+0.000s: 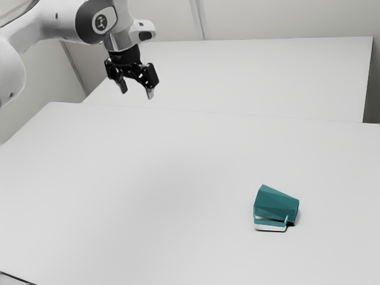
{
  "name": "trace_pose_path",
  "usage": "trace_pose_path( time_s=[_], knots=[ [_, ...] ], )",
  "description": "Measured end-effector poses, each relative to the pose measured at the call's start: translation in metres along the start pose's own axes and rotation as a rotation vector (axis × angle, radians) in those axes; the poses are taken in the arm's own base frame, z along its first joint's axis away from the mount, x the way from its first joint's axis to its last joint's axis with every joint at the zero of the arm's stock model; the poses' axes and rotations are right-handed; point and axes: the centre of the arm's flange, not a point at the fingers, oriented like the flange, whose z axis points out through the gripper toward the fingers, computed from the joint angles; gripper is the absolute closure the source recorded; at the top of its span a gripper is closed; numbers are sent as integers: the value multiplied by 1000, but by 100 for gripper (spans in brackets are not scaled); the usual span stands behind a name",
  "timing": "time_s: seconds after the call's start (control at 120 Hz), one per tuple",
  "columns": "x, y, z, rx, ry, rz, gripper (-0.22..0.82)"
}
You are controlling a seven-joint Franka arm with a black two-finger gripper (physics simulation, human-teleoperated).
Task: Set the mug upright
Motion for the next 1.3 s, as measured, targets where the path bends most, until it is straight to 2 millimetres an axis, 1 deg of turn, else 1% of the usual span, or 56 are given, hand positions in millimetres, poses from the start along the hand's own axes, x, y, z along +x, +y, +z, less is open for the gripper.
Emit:
trace_pose_path(
  time_s=[0.1, 0.142, 0.208, 0.308, 0.383, 0.433, 0.55, 0.583, 0.633, 0.683, 0.742, 0.825, 0.875, 0.967, 1.033, 1.158, 1.3],
  knots=[
    [-1, -12, 8, 1, -7, -12, 0],
    [-1, -12, 12, 0, -11, -12, 0],
    [1, -9, 23, -7, -22, -12, 0],
    [-2, 8, 45, -31, -27, -1, 0],
    [-3, 25, 52, -70, -6, 1, 0],
    [-3, 33, 59, -107, 1, -6, 0],
    [9, 44, 87, -194, 1, -46, 0],
    [13, 51, 95, -211, 6, -49, 0],
    [17, 69, 106, -237, 13, -42, 0],
    [16, 87, 123, -266, 19, -42, 0],
    [14, 106, 134, -305, 39, -47, 0],
    [6, 125, 153, -368, 45, -77, 0],
    [1, 131, 161, -393, 49, -95, 0],
    [-16, 144, 177, -420, 58, -113, 0],
    [-21, 158, 181, -445, 76, -122, 0],
    [-25, 192, 188, -479, 98, -117, 0],
    [-25, 216, 202, -498, 113, -129, 0]
  ],
)
